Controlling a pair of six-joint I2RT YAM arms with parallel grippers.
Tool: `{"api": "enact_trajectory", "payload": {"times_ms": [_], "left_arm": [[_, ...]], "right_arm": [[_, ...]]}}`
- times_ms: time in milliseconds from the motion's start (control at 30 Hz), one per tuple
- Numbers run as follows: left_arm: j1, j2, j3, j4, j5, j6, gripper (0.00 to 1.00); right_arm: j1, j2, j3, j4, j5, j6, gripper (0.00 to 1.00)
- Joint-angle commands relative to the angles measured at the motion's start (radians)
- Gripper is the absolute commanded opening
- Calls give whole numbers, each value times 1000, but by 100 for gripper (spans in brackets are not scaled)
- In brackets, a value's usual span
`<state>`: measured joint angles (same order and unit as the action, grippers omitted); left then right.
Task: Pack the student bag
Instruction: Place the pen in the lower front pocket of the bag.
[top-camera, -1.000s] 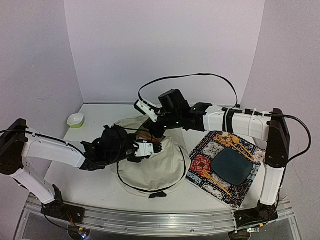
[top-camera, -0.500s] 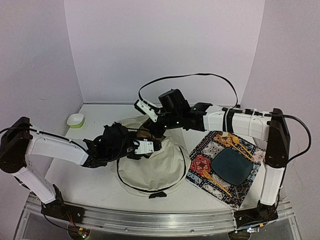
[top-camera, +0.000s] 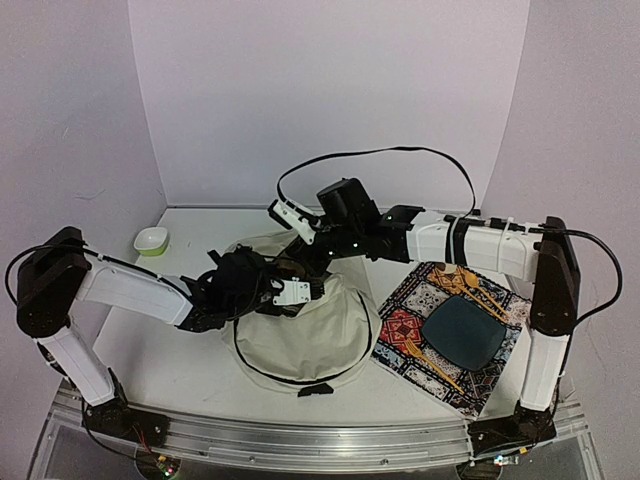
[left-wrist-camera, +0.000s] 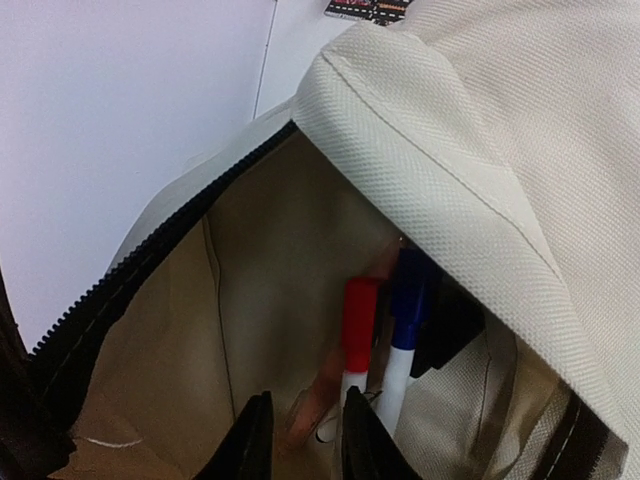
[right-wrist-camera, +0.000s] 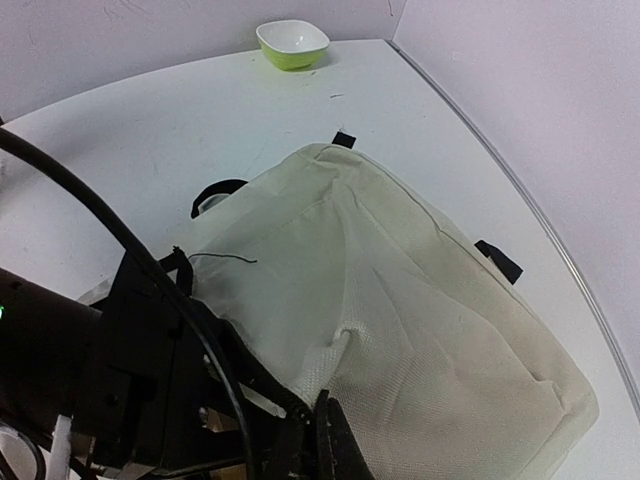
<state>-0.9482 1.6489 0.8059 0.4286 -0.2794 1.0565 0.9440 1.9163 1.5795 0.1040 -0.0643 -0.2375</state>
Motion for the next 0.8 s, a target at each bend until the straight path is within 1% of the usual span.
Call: {"api": "enact_trajectory", "payload": {"times_ms": [0,167,367,567,767], "left_arm": [[6,-7,35,42,-21,-20,32],[-5,-56,7,42,-10,-51,36],[-46,-188,-50,39,13,-134,40],[-49,-353,-136,39,23,-335,45],[-46,-500,-223,36,-43,-588,52]], "right_arm": [[10,-88,61,76,-36,17,1],[9,-82,68,76,-40,17,1],[9,-75,74,75,-41,19,1],[9,-70,70,66,-45,26,1],[10,-66,32,61,-53,45,2]]}}
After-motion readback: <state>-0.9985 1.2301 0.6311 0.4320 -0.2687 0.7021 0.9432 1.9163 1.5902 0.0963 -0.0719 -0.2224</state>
